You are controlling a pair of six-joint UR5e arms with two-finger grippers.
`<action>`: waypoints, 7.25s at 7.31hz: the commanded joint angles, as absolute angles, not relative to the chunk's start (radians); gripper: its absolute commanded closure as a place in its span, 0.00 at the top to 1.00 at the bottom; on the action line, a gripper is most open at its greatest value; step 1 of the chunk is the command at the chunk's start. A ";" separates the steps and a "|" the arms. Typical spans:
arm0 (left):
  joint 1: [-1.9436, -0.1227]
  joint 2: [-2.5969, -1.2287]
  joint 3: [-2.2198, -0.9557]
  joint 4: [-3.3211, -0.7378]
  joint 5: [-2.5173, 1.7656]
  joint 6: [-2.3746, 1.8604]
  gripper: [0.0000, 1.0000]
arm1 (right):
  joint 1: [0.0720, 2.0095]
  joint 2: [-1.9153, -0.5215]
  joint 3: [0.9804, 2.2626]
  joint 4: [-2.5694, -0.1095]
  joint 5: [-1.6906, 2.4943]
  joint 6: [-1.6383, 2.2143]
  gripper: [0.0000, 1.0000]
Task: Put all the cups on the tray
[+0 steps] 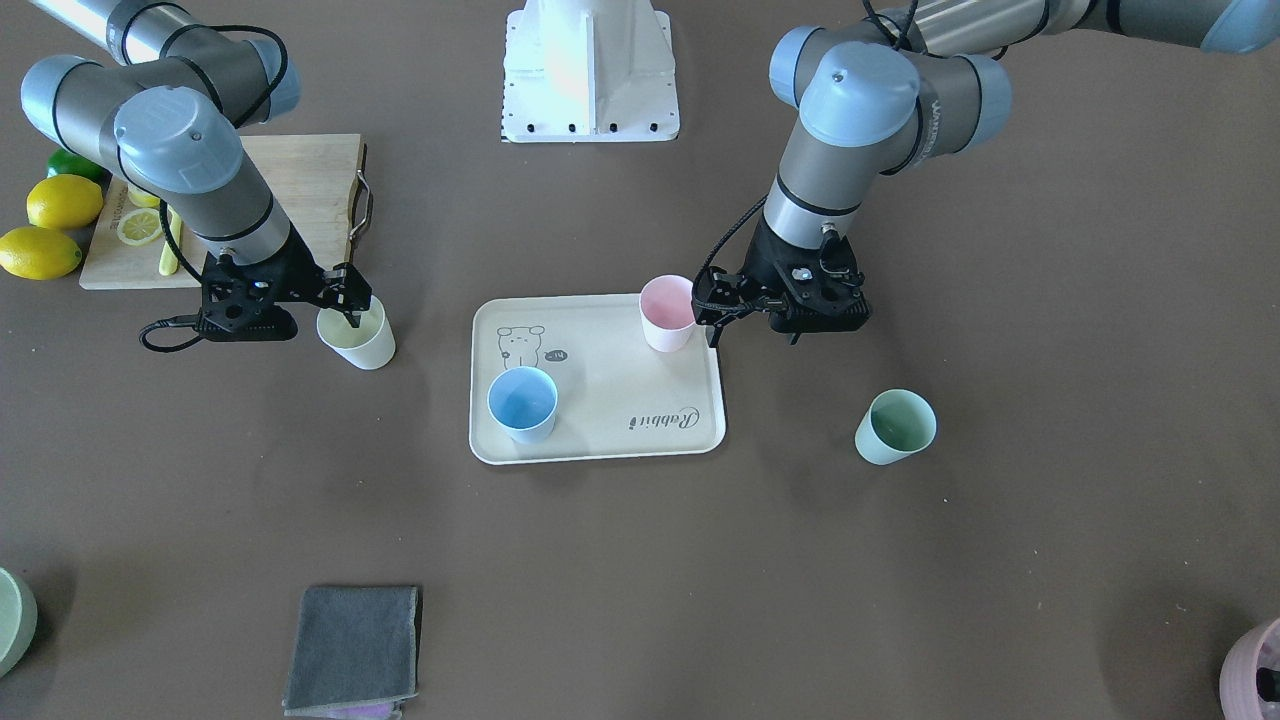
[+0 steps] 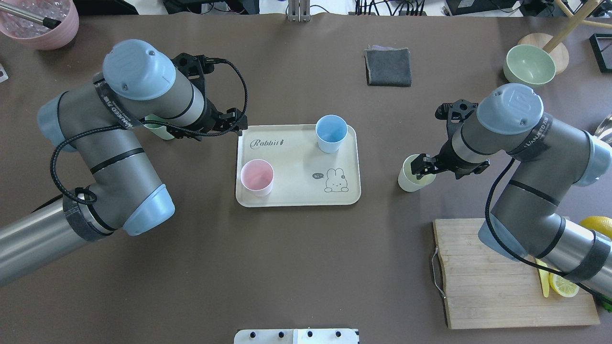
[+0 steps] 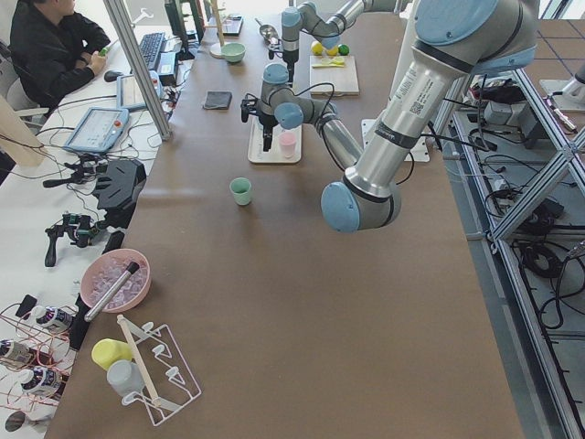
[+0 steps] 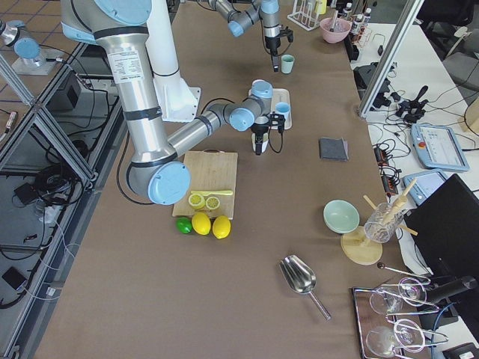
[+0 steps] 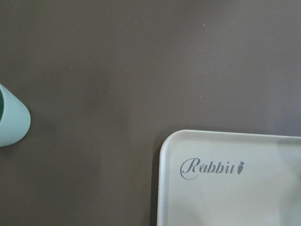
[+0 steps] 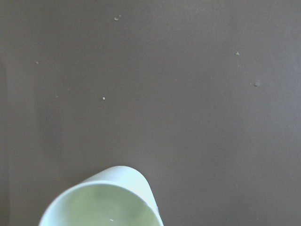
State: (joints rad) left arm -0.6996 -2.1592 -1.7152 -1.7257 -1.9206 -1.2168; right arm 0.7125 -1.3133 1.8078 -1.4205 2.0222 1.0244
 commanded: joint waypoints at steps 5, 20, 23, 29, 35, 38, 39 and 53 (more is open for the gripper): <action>-0.703 -2.157 -1.717 -1.726 -1.921 -1.216 0.97 | 0.718 -1.305 1.882 -1.385 2.025 1.032 0.00; -1.005 -2.071 -1.602 -1.744 -2.095 -0.784 0.97 | 0.606 -0.939 1.661 -1.503 1.977 1.230 1.00; -1.003 -2.094 -1.487 -1.835 -2.089 -0.772 0.97 | 0.644 -0.934 1.696 -1.515 2.012 1.238 1.00; -0.950 -2.008 -1.463 -2.000 -2.088 -0.816 0.97 | 0.796 -0.950 1.729 -1.565 2.137 1.152 1.00; -0.902 -2.000 -1.451 -2.002 -2.069 -0.812 0.00 | 0.834 -0.963 1.730 -1.565 2.138 1.106 1.00; -0.928 -2.017 -1.465 -1.982 -2.082 -0.813 0.00 | 0.841 -0.965 1.730 -1.565 2.137 1.101 1.00; -0.971 -2.037 -1.477 -1.927 -2.098 -0.811 0.00 | 0.847 -0.977 1.730 -1.566 2.137 1.089 1.00; -0.643 -2.281 -1.471 -1.827 -1.861 -1.201 0.00 | 0.962 -1.189 1.821 -1.566 2.181 0.904 1.00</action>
State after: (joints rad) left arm -0.6407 -2.2727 -1.5084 -1.7973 -1.8856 -1.2026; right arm 0.9599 -1.1882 1.8226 -1.5661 2.1818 0.9037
